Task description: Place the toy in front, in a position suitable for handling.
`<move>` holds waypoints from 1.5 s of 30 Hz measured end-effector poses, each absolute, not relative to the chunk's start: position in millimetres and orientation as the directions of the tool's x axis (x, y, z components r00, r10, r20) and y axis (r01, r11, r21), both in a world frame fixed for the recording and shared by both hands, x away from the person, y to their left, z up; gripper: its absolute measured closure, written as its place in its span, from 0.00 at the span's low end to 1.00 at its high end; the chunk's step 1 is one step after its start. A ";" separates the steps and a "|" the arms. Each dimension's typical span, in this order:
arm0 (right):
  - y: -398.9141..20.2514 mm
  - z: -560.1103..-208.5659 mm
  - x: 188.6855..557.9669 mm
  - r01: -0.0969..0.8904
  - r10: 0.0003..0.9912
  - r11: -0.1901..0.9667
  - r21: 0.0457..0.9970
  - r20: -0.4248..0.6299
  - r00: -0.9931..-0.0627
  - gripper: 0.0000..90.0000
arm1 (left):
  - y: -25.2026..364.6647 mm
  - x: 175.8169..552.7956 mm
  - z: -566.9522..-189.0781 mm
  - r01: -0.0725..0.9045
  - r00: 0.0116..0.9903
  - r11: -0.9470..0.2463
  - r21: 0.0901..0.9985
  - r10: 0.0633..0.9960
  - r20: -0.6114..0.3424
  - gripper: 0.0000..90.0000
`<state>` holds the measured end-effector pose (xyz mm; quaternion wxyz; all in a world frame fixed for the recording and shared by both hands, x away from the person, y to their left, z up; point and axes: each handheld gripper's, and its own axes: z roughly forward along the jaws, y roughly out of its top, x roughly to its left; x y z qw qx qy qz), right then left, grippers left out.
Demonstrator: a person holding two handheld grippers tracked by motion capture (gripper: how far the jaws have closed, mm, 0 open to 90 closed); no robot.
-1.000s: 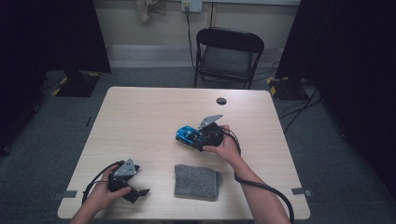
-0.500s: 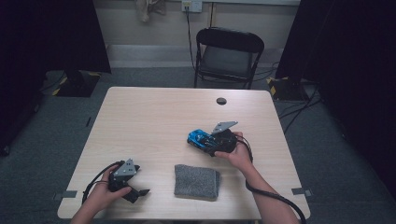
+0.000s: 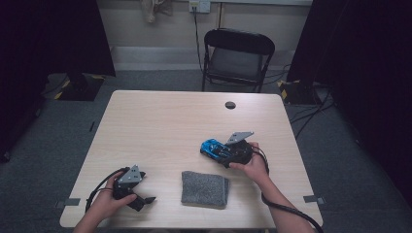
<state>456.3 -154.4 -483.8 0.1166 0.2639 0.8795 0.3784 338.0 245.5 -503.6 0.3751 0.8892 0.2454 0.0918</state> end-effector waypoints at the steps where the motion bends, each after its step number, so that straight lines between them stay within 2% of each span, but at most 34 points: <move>1: -155.4 -484.8 455.8 0.374 0.551 0.573 0.729 -0.006 -0.834 0.31 | 245.5 338.0 -503.6 0.367 0.863 -0.598 0.712 0.505 -0.021 0.00; 37: -170.2 -500.3 447.1 0.388 0.580 0.530 0.754 0.011 -0.815 0.30 | 245.5 338.0 -503.6 0.367 0.863 -0.598 0.712 0.505 -0.021 0.00; 39: -169.8 -500.0 447.8 0.397 0.585 0.527 0.751 0.019 -0.811 0.28 | 245.5 338.0 -503.6 0.367 0.863 -0.598 0.712 0.505 -0.020 0.00; 42: -169.6 -500.2 448.4 0.405 0.595 0.525 0.749 0.018 -0.804 0.21 | 245.5 338.0 -503.5 0.367 0.863 -0.598 0.712 0.505 -0.020 0.00; 45: -169.4 -499.3 447.5 0.402 0.592 0.529 0.747 0.015 -0.806 0.20 | 245.5 338.0 -503.6 0.367 0.863 -0.599 0.712 0.505 -0.021 0.00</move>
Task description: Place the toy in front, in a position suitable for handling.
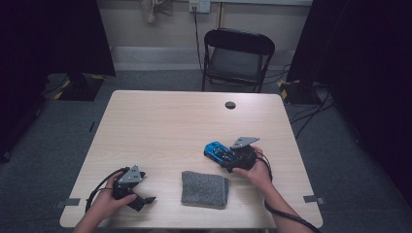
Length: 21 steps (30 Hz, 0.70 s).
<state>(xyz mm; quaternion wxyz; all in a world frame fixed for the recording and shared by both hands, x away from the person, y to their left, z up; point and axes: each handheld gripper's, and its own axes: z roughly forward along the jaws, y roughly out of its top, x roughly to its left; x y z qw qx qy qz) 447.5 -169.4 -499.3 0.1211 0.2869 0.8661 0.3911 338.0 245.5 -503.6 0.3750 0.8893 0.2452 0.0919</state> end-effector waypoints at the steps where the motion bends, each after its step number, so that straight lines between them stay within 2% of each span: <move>1: -169.4 -499.1 447.1 0.403 0.593 0.528 0.748 0.015 -0.805 0.18 | 245.5 338.0 -503.6 0.367 0.863 -0.598 0.712 0.505 -0.020 0.00; 15: -172.0 -491.1 440.0 0.371 0.581 0.542 0.754 -0.017 -0.814 0.17 | 245.5 338.0 -503.6 0.367 0.863 -0.598 0.712 0.505 -0.021 0.00; 21: -182.4 -492.1 435.7 0.389 0.603 0.525 0.757 -0.009 -0.798 0.17 | 245.5 338.0 -503.6 0.367 0.863 -0.599 0.712 0.505 -0.020 0.00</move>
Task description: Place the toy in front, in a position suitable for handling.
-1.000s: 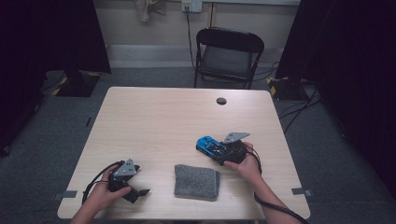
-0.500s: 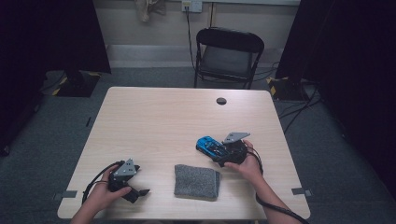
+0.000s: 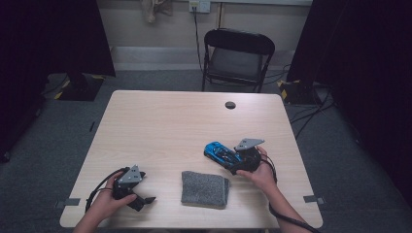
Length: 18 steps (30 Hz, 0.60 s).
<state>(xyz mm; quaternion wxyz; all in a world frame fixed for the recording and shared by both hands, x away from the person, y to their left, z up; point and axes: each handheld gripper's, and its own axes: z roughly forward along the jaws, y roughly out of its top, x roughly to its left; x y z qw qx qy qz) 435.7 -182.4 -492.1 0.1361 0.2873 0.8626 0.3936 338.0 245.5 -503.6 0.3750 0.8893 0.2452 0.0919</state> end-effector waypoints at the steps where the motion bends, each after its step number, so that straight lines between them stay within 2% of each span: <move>1: -183.5 -492.2 434.7 0.387 0.603 0.530 0.755 -0.015 -0.797 0.17 | 245.5 338.0 -503.6 0.367 0.863 -0.598 0.712 0.505 -0.020 0.00; 18: -201.2 -501.4 419.1 0.403 0.632 0.522 0.752 -0.024 -0.774 0.18 | 245.5 338.0 -503.6 0.367 0.863 -0.598 0.712 0.505 -0.021 0.00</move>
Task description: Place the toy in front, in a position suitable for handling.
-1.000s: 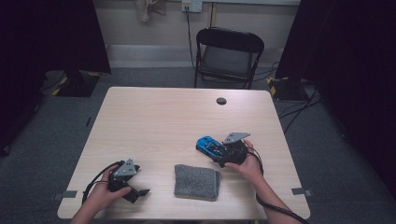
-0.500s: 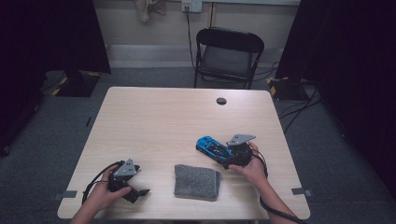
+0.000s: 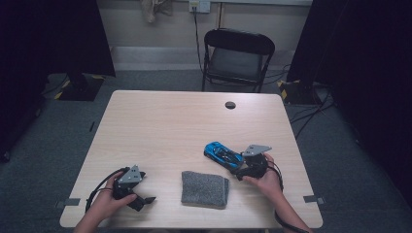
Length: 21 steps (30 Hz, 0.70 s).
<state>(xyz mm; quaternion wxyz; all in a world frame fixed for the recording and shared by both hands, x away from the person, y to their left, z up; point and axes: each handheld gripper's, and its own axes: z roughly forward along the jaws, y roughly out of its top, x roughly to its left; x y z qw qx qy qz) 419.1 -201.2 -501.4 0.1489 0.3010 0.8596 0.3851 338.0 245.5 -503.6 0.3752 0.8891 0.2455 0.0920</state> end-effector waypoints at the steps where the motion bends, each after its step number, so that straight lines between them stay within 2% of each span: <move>1: -201.3 -501.2 418.4 0.398 0.634 0.512 0.761 -0.022 -0.773 0.19 | 245.5 338.0 -503.6 0.367 0.863 -0.598 0.712 0.505 -0.021 0.00; 7: -199.4 -502.2 417.9 0.404 0.625 0.539 0.739 -0.030 -0.780 0.18 | 245.4 337.9 -503.6 0.368 0.862 -0.598 0.712 0.507 -0.020 0.00; 11: -199.7 -502.8 419.4 0.438 0.637 0.523 0.731 0.006 -0.771 0.17 | 245.4 337.9 -503.6 0.368 0.862 -0.598 0.712 0.507 -0.020 0.00; 21: -191.8 -502.9 417.1 0.472 0.685 0.496 0.729 0.006 -0.729 0.17 | 245.4 337.9 -503.6 0.368 0.862 -0.598 0.712 0.507 -0.019 0.00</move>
